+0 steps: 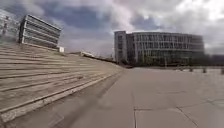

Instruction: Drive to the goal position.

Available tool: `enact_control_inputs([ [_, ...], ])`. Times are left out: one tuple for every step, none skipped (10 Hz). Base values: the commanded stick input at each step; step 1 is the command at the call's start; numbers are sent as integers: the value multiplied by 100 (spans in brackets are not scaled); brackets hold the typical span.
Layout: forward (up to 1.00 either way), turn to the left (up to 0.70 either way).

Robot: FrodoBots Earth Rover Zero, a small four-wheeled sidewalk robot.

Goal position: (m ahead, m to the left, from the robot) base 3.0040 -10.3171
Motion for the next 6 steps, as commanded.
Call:
enact_control_inputs([
  [70, -35],
  [70, -32],
  [70, -7],
  [70, 0],
  [70, 0],
  [70, 0],
])
